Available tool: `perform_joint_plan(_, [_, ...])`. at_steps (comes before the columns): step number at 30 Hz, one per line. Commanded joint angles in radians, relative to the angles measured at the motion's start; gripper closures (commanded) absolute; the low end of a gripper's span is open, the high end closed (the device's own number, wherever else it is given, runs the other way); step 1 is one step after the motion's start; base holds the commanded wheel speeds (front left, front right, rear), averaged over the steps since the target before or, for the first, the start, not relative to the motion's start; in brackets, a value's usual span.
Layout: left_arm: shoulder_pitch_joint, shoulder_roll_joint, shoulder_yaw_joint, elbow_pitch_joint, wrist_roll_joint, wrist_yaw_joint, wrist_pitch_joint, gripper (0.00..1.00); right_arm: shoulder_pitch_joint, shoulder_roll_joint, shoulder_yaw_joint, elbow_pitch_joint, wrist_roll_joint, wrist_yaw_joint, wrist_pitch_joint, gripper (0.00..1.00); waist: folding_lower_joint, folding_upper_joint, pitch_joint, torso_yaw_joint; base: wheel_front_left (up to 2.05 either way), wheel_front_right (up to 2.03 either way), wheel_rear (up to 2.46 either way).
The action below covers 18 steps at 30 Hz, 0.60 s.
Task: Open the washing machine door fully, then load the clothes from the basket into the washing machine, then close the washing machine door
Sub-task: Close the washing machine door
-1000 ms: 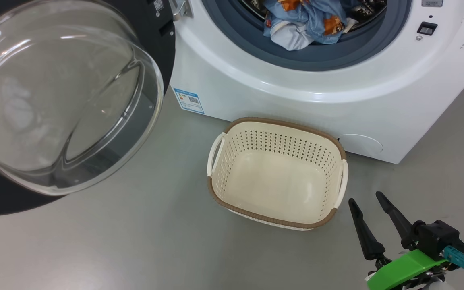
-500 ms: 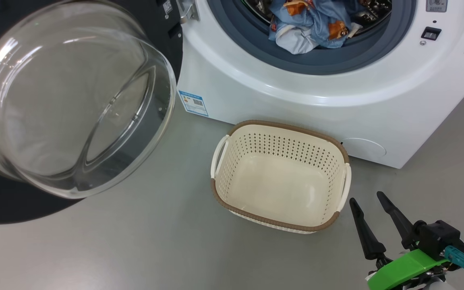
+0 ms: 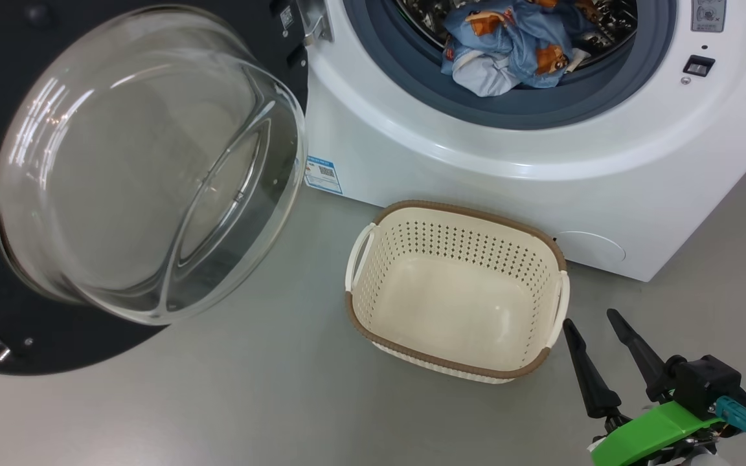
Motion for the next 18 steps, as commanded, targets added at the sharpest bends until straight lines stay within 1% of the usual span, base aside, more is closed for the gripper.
perform_joint_plan(1, [-0.006, 0.033, 0.017, -0.056, -0.018, -0.012, 0.034, 1.00, 0.010, 0.001, 0.018, -0.020, -0.008, 0.003, -0.008, 0.00, 0.0000, 0.0000, -0.002, 0.000, 0.00, 0.00, 0.00])
perform_joint_plan(12, [0.032, 0.035, 0.046, -0.137, -0.062, -0.012, 0.117, 1.00, 0.014, 0.007, 0.011, -0.022, -0.008, 0.003, -0.008, 0.00, 0.0000, 0.0000, -0.012, -0.001, 0.00, 0.00, 0.00])
perform_joint_plan(18, [0.055, 0.032, 0.057, -0.215, -0.083, -0.012, 0.187, 1.00, 0.022, 0.007, 0.006, -0.021, -0.006, 0.003, -0.008, 0.00, 0.0000, 0.0000, -0.024, -0.005, 0.00, 0.00, 0.00])
